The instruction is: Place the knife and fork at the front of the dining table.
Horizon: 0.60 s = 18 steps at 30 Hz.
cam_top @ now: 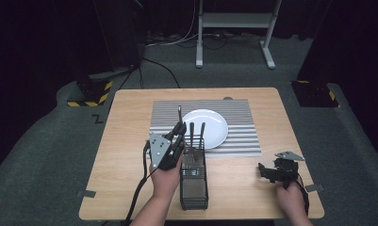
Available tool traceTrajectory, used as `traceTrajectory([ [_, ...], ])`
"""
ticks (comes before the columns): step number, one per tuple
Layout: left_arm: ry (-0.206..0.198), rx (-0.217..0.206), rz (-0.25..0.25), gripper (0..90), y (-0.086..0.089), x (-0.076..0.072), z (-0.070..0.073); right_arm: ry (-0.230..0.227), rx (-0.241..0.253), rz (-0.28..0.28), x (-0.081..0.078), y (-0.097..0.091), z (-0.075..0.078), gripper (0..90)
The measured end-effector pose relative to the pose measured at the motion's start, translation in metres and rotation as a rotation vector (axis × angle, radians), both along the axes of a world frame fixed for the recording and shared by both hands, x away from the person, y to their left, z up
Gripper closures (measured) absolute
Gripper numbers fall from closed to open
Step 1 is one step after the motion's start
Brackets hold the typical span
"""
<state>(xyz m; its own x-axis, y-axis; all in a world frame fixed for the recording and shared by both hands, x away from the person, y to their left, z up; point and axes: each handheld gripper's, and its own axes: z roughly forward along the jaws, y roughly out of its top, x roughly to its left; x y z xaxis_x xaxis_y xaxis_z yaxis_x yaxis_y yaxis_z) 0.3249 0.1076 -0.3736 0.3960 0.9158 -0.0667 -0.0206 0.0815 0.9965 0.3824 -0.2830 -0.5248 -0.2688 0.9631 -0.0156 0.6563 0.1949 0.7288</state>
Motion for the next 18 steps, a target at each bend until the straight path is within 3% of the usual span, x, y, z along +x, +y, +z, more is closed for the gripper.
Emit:
traceTrajectory([
  [8,-0.053,-0.009,-0.026,82.2,0.003,-0.013,0.025,-0.001,0.000,0.001,0.000,0.000,0.000,9.7],
  [16,-0.081,-0.046,0.014,82.2,0.025,-0.019,0.040,-0.001,0.000,0.001,0.000,0.000,0.000,9.7],
  [18,-0.084,-0.035,0.030,82.2,0.031,-0.020,0.041,-0.001,-0.001,0.000,0.000,0.000,0.000,9.7],
])
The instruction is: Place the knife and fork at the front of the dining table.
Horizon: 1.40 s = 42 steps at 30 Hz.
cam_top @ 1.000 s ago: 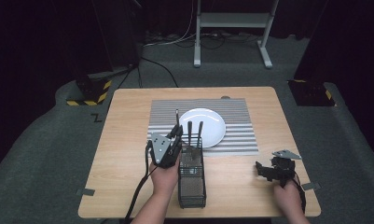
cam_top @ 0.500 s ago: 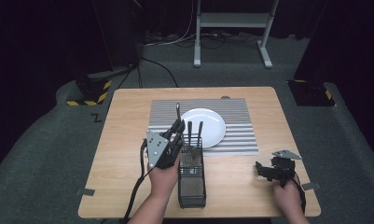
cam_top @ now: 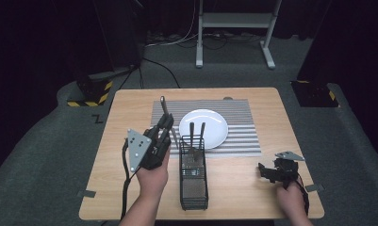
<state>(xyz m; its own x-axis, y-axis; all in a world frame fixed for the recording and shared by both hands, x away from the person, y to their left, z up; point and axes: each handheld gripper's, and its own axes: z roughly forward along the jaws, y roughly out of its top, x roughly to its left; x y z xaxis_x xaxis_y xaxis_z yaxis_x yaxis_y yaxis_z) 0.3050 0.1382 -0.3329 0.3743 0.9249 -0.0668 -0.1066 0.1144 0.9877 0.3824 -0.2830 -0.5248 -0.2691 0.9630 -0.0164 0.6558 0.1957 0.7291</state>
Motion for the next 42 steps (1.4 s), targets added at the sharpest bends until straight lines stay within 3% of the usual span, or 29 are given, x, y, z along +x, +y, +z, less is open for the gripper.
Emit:
traceTrajectory([
  [10,0.043,0.008,0.058,82.3,0.026,0.003,-0.013,0.000,0.001,0.002,0.000,0.000,0.000,9.7],
  [18,0.090,0.032,0.086,82.3,0.038,0.009,-0.034,0.000,0.001,0.004,0.001,0.000,0.000,9.6],
  [22,0.119,0.024,0.091,82.3,0.045,0.016,-0.047,-0.001,0.000,0.005,0.001,0.000,0.000,9.6],
  [34,0.193,0.051,0.096,82.4,0.050,0.053,-0.082,0.000,0.002,0.003,0.000,0.000,0.000,9.5],
  [42,0.263,0.054,0.108,82.4,0.052,0.082,-0.099,0.000,0.002,0.003,0.000,0.000,0.000,9.5],
])
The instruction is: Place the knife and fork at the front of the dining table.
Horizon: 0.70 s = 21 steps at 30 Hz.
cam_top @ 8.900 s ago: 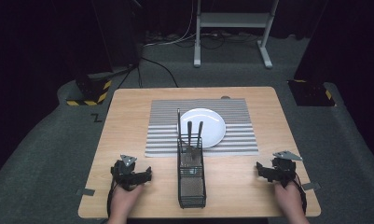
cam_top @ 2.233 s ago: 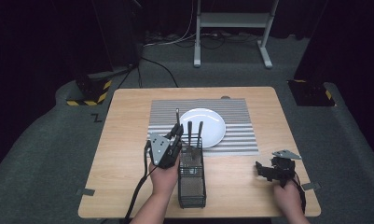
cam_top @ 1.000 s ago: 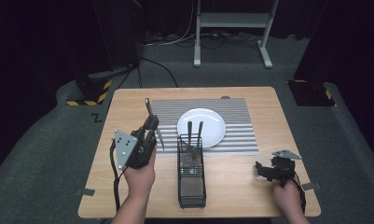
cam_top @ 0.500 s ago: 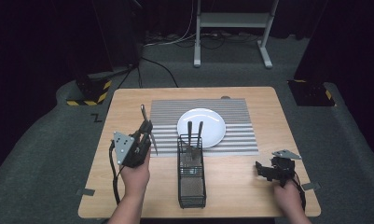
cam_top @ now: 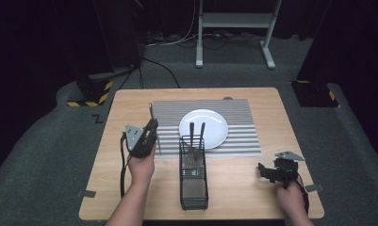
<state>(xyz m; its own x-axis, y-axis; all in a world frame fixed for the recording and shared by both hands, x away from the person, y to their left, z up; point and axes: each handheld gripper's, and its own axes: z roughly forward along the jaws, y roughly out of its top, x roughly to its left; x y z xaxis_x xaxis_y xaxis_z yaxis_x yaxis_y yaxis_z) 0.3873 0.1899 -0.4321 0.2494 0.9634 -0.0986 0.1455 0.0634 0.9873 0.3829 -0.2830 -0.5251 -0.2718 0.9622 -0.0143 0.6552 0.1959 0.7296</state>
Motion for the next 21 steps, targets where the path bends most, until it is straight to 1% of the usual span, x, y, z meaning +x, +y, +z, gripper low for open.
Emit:
traceTrajectory([
  [5,0.046,-0.009,0.008,82.5,0.001,0.013,-0.009,0.000,-0.001,-0.003,0.000,0.000,0.000,9.6],
  [9,0.066,-0.005,0.011,82.5,0.000,0.020,-0.014,0.001,0.001,-0.007,0.000,0.000,0.000,9.6],
  [11,0.067,-0.007,0.012,82.5,0.000,0.025,-0.017,0.000,0.000,-0.006,0.000,0.000,0.000,9.6],
  [12,0.074,-0.006,0.016,82.6,0.000,0.028,-0.017,0.000,0.000,-0.006,0.000,0.000,0.000,9.6],
  [13,0.086,-0.015,0.017,82.6,-0.001,0.031,-0.016,0.000,0.000,-0.006,0.000,0.000,0.000,9.6],
  [16,0.113,-0.010,0.023,82.6,-0.003,0.043,-0.017,0.001,0.001,-0.007,0.000,0.000,0.000,9.6],
  [21,0.139,-0.001,0.045,82.7,-0.009,0.058,-0.021,0.001,0.000,-0.006,0.000,0.000,0.000,9.6],
])
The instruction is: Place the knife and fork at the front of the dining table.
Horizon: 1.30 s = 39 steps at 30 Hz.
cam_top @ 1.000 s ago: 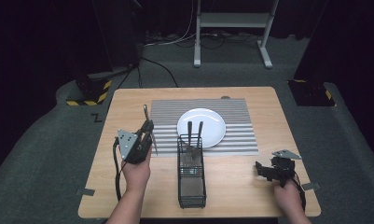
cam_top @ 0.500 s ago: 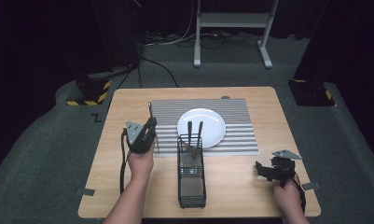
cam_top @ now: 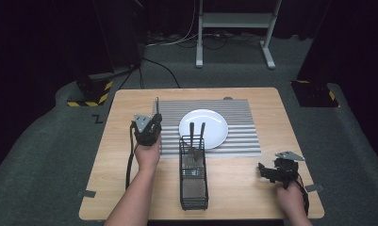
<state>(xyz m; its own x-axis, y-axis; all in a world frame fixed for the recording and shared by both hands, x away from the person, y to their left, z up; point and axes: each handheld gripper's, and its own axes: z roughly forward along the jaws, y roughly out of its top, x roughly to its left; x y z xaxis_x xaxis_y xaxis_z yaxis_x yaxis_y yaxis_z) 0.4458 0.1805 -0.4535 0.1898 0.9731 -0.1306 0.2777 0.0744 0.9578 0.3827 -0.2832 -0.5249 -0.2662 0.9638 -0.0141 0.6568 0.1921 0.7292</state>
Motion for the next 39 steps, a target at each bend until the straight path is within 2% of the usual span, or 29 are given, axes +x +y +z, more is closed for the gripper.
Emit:
traceTrajectory([
  [4,0.024,0.006,0.015,82.9,-0.005,0.012,-0.004,0.000,0.000,0.000,0.000,0.000,0.000,9.6],
  [8,0.070,0.003,0.037,83.0,-0.006,0.025,-0.007,-0.001,-0.001,0.001,0.000,0.000,0.000,9.5],
  [17,0.109,0.006,0.044,83.0,-0.008,0.039,-0.011,-0.001,-0.001,-0.005,0.000,0.001,0.000,9.5],
  [23,0.144,-0.017,0.053,83.1,-0.008,0.056,-0.020,-0.001,0.000,-0.005,0.000,0.001,0.000,9.6],
  [32,0.198,-0.067,0.074,82.9,-0.004,0.071,-0.034,-0.001,0.000,-0.005,0.000,0.001,0.000,9.6],
  [39,0.220,-0.059,0.084,82.9,-0.005,0.077,-0.040,-0.001,0.000,-0.005,0.000,0.001,0.000,9.6],
])
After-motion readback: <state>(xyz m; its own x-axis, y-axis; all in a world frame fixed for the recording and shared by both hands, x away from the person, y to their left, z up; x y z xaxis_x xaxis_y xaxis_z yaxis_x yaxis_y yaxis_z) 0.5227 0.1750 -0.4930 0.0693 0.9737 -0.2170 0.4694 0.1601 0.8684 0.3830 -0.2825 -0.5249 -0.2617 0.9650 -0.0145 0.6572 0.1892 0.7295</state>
